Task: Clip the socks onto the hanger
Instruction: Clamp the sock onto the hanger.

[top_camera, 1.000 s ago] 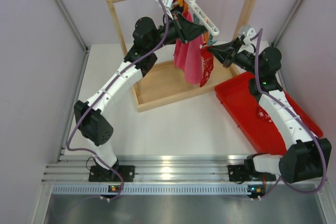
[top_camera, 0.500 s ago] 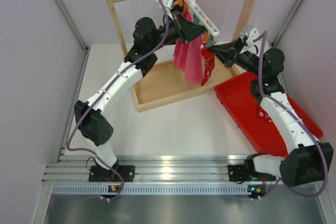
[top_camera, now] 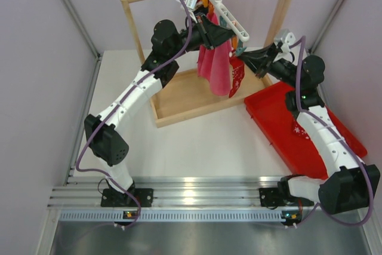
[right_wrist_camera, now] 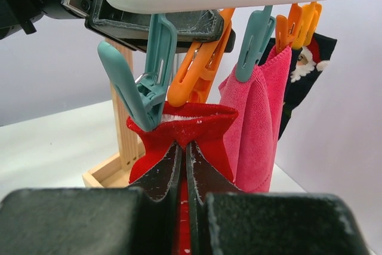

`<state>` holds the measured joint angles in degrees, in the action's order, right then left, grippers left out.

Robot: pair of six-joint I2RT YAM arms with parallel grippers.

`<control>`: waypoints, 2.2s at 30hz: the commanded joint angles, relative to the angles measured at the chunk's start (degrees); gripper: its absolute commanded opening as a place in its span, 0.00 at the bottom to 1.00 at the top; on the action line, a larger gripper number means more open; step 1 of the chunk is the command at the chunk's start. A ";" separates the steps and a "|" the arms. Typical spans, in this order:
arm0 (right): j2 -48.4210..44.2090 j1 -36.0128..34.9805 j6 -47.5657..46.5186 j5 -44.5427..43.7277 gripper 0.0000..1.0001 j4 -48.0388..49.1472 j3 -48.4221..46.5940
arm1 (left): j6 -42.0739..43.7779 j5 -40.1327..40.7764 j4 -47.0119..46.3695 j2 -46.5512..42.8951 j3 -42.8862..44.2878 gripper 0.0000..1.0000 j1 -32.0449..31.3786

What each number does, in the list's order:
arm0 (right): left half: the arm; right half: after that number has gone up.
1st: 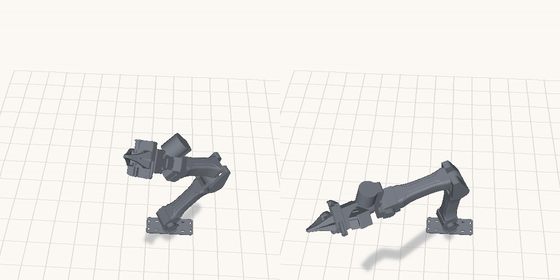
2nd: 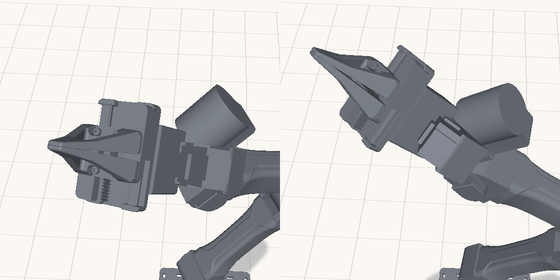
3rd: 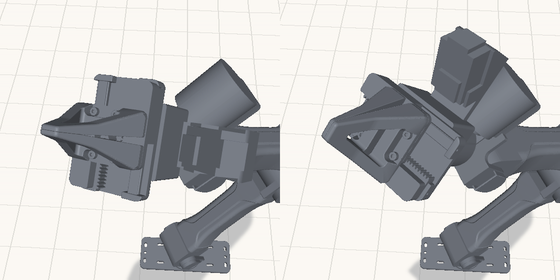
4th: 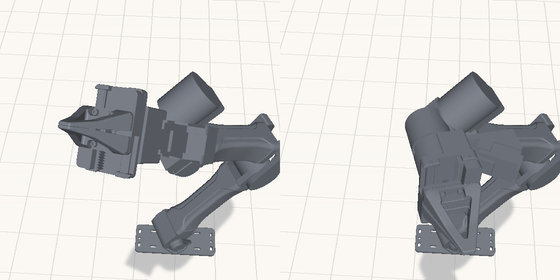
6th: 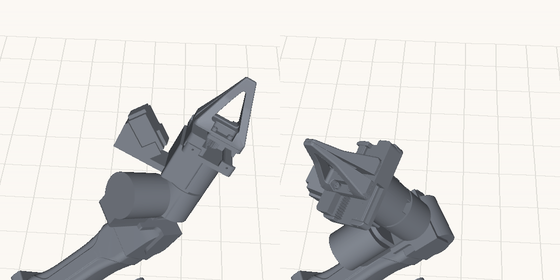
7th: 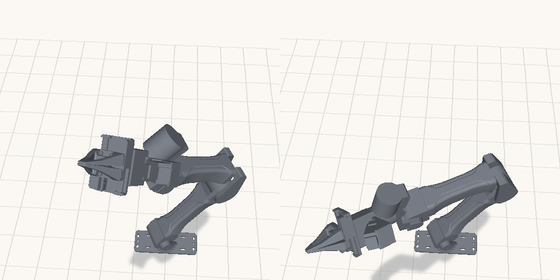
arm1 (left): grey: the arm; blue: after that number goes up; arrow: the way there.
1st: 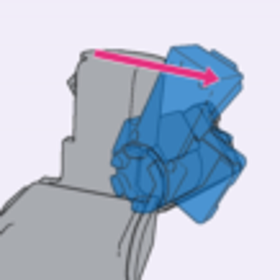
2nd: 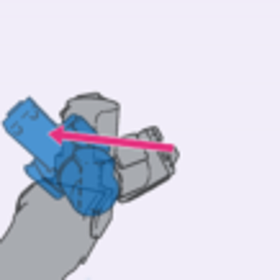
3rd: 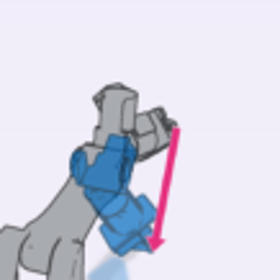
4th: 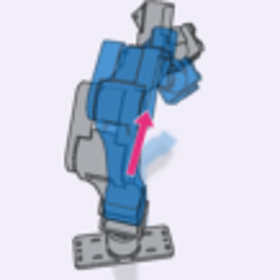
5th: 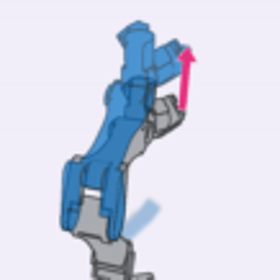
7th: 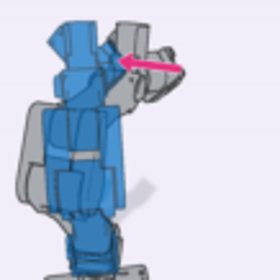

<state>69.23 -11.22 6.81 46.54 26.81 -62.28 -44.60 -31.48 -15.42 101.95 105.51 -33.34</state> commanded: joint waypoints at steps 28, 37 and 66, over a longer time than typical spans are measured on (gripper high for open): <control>1.87 -1.52 4.44 -0.93 0.00 7.03 -4.34 | -1.10 0.99 0.48 0.62 -1.19 0.00 0.56; 1.96 -1.52 5.32 -0.76 0.00 8.44 -5.04 | -0.93 1.42 1.01 0.70 -1.19 0.00 0.56; 0.99 -1.43 2.24 -1.63 0.00 4.66 -5.22 | 0.48 3.54 2.41 -1.23 -0.84 0.43 0.56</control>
<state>71.16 -11.64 10.02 45.25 30.13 -64.27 -44.71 -29.28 -13.87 101.95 105.19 -33.15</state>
